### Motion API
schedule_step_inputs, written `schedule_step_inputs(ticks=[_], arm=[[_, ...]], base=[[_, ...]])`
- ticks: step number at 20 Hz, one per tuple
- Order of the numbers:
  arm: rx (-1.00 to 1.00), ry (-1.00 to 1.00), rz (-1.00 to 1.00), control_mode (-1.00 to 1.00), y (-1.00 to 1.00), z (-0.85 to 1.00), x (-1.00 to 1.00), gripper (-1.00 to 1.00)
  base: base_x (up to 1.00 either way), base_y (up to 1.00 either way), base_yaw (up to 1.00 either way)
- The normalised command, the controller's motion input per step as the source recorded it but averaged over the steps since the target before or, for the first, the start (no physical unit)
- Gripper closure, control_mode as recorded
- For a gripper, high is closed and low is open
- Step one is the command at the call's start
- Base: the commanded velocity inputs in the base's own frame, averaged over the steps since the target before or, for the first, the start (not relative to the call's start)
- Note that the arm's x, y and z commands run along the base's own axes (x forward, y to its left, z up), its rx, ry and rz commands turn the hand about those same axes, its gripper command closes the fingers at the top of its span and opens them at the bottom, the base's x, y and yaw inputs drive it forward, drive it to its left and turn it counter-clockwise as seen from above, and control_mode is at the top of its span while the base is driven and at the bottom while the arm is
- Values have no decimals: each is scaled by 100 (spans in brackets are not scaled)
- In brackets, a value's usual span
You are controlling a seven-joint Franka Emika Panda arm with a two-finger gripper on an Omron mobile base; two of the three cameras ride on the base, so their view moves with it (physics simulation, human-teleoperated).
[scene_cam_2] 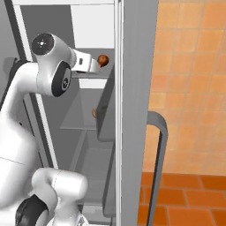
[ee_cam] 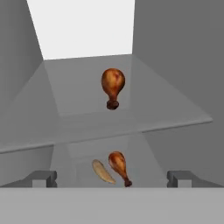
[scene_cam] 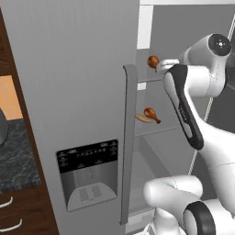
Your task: Place one sweet potato and one chicken drumstick in each tupperware on the nearby counter, to pack two identical lunches.
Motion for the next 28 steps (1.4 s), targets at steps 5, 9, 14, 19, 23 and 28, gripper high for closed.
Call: schedule_step_inputs(ticks=[5, 9, 14, 19, 23, 28], arm=[[0, 7, 0, -100, -8, -20, 99, -100], [0, 9, 0, -100, 0, -19, 100, -100], [0, 0, 0, -100, 0, -10, 82, -100], [0, 0, 0, -100, -1, -20, 74, -100], [0, 0, 0, -100, -1, -21, 58, -100], [0, 2, 0, -100, 0, -40, 28, -100]], base=[[0, 0, 0], [0, 0, 0], [0, 0, 0], [0, 0, 0], [0, 0, 0], [0, 0, 0]])
